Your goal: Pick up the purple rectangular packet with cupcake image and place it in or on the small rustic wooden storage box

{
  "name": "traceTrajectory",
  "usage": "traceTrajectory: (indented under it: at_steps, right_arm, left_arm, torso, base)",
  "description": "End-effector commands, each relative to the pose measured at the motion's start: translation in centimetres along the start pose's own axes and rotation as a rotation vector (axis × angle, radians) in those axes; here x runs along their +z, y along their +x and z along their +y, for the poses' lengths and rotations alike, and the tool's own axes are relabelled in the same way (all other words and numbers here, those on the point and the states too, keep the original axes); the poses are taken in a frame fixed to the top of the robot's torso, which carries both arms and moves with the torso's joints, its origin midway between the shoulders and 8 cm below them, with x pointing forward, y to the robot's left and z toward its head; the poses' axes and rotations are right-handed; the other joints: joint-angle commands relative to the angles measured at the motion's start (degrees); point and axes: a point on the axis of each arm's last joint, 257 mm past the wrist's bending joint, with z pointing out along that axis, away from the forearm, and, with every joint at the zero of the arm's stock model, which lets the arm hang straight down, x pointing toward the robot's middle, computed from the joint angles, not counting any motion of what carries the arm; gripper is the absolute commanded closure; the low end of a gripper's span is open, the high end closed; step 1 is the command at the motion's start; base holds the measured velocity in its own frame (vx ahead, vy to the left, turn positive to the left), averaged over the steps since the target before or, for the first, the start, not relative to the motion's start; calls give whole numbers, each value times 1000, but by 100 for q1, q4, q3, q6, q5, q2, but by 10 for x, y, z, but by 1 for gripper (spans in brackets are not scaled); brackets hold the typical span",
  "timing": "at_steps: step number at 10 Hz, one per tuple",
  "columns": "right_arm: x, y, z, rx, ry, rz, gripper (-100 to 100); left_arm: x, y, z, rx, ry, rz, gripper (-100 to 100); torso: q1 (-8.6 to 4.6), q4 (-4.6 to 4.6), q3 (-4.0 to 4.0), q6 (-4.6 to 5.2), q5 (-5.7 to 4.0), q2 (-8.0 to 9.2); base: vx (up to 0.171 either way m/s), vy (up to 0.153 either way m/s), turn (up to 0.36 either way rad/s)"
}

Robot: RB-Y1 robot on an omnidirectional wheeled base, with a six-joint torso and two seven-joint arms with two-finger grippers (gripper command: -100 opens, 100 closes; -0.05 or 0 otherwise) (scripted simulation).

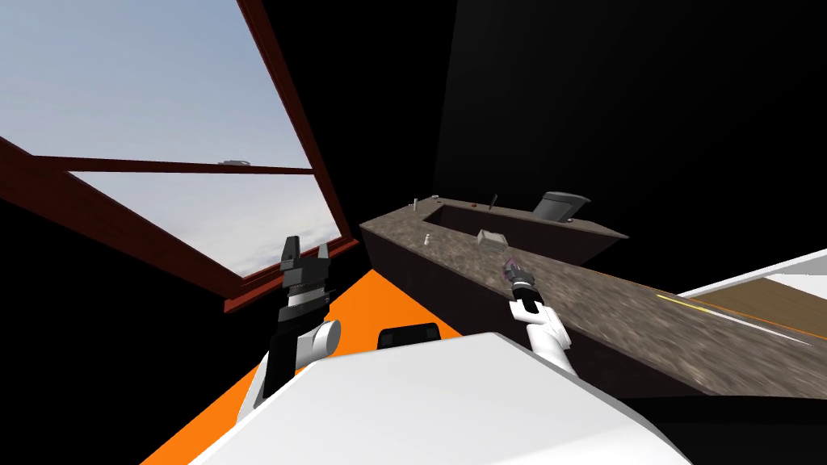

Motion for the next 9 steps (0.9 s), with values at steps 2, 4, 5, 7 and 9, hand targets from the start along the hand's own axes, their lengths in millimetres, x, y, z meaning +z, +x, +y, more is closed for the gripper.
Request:
traceTrajectory:
  at_steps: [2, 4, 5, 7, 9]
  right_arm:
    - [-20, 12, -9, 5, 32, 27, 100]
    - [-17, -14, -4, -5, 19, -24, 100]
    - [-39, 9, -20, -1, 61, 25, 100]
    - [-35, -14, -14, -7, 49, -19, 100]
    - [-58, 3, -30, -6, 92, 22, 100]
  left_arm:
    - [0, 0, 0, 0, 0, 0, 0]
    - [0, 0, 0, 0, 0, 0, 0]
    - [0, 0, 0, 0, 0, 0, 0]
    - [0, 0, 0, 0, 0, 0, 0]
    - [0, 0, 0, 0, 0, 0, 0]
  torso:
    - [8, 0, 1, -2, -1, 2]
    - [-7, -2, -1, 1, -7, 0]
    - [0, 2, 2, -1, 0, 2]
    - [-11, 0, 2, 2, -8, 5]
    - [-12, -4, 0, 4, -12, 3]
  base:
    - [10, -16, 47]
    - [8, -27, 22]
    - [9, -37, 101]
    - [5, -33, 17]
    - [15, -43, 77]
